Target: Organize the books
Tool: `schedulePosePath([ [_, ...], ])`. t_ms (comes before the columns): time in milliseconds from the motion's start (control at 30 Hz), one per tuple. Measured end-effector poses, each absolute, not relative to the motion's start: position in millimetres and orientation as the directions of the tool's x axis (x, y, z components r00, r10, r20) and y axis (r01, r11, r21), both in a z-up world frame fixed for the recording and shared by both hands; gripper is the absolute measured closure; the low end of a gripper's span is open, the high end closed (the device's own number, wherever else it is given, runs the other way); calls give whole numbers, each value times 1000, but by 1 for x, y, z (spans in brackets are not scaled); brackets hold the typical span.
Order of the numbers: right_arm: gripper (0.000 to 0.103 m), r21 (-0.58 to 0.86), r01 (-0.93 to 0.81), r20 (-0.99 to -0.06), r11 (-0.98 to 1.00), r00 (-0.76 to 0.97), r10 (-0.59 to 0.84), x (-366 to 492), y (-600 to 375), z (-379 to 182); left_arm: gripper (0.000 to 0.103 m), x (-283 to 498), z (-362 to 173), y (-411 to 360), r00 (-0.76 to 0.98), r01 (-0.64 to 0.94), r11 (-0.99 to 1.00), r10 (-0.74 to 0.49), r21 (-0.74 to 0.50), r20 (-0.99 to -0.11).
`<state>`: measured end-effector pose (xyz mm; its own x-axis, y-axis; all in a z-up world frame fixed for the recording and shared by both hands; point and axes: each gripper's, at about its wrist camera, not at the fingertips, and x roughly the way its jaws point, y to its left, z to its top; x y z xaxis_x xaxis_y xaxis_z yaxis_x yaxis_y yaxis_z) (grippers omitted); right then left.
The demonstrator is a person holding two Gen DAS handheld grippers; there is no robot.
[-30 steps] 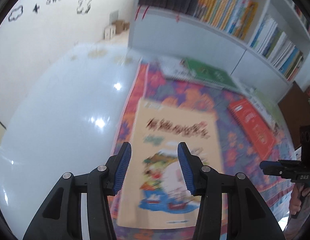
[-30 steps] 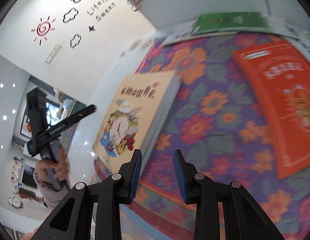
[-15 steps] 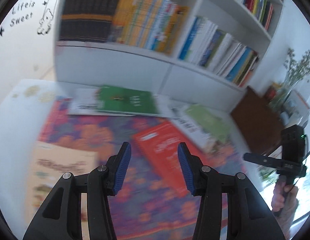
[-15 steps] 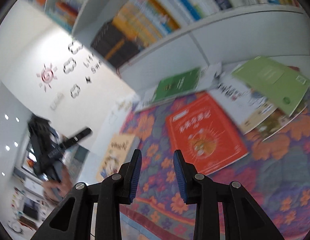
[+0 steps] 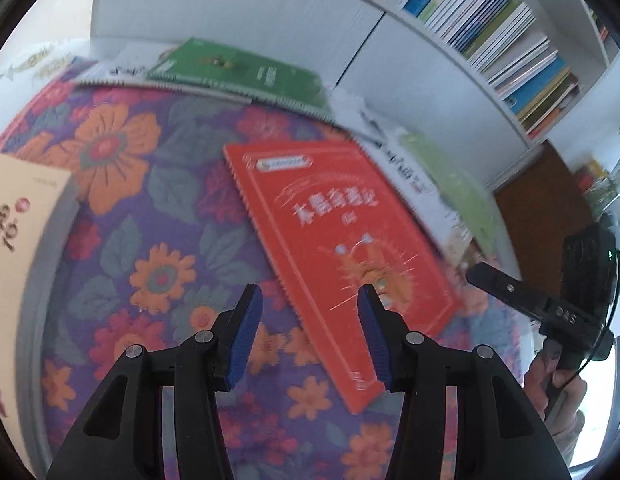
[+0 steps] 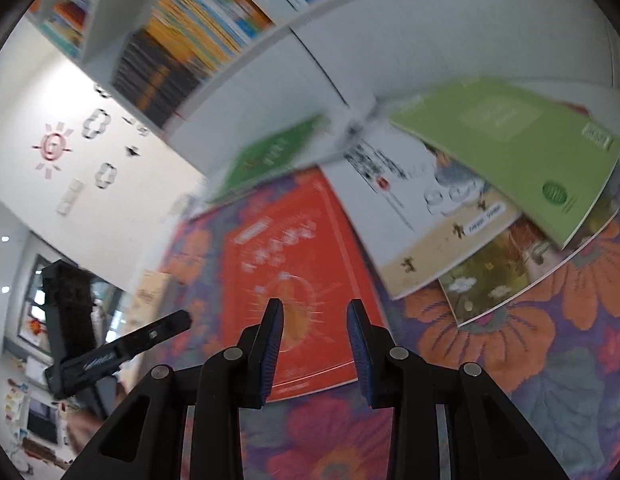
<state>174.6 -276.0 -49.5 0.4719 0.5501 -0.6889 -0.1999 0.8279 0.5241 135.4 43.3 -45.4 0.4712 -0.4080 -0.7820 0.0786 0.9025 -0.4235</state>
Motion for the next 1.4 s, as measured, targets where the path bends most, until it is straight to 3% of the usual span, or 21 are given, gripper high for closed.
schedulePosePath([
  [433,71,293,-151,-821,944,466,330,198,-244,-76,62,139,-69,40,467,117,905,-413,-408,-782],
  [567,51,239,-182,-840,954,454,297,197,-226,-80,62,140,-69,36,458,153,909,-412,-387,-787],
  [667,49,206,-193,-858,959,437,272,192,-215,-81,62,138,-67,27,449,194,927,-374,-321,-811],
  [933,49,302,-210,-867,930,345,360,165,-204,-80,62,120,-62,22,421,246,945,-303,-213,-855],
  [1100,48,347,-206,-868,915,298,397,134,-203,-79,62,92,-61,29,387,273,937,-315,-218,-867],
  [1267,47,415,-232,-862,880,209,462,90,-200,-82,62,57,-61,42,324,312,912,-367,-268,-872],
  [1400,50,512,-251,-816,822,158,557,80,-213,-89,63,61,-66,62,268,278,878,-461,-391,-846],
])
